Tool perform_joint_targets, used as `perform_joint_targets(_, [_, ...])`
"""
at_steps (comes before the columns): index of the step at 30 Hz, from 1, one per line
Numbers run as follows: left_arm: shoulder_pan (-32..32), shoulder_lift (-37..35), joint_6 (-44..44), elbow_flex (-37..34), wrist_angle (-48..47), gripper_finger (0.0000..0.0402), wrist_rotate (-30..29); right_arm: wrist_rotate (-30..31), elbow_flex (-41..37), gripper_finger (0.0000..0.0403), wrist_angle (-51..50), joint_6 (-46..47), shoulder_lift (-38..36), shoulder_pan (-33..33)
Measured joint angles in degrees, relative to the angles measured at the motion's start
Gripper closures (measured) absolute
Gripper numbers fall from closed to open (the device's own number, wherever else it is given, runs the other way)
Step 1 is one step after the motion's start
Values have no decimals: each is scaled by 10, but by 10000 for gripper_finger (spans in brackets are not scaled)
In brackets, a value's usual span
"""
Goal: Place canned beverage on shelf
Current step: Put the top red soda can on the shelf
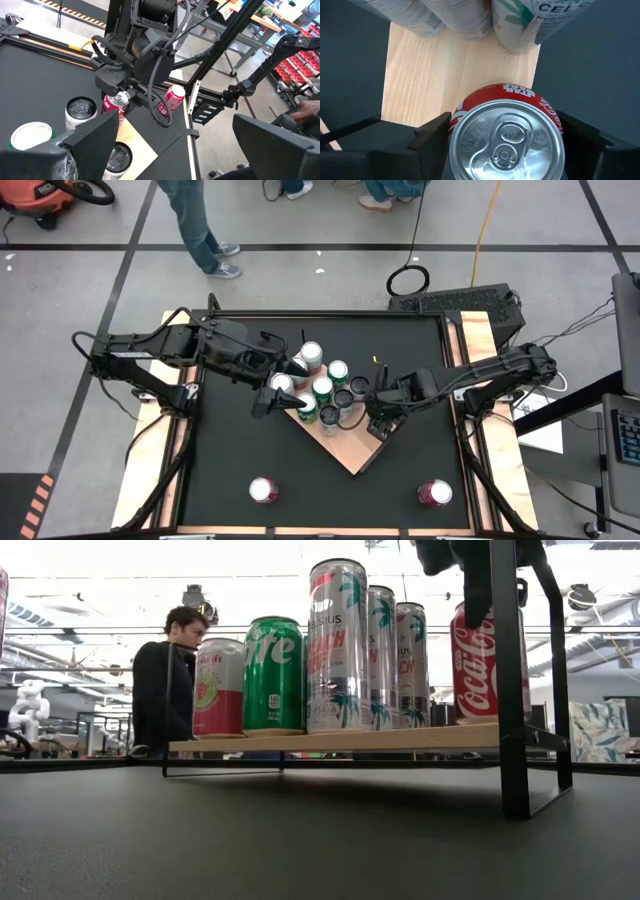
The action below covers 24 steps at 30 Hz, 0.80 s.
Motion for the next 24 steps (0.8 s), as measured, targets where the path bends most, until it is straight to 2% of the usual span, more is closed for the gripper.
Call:
perform_joint_targets(9, [0,0,1,0,2,8,-3,-26,-3,126,11,11,24,-3])
perform_joint_targets(24, [0,0,-1,0,3,8,-3,-27,-3,126,4,13,25,-4])
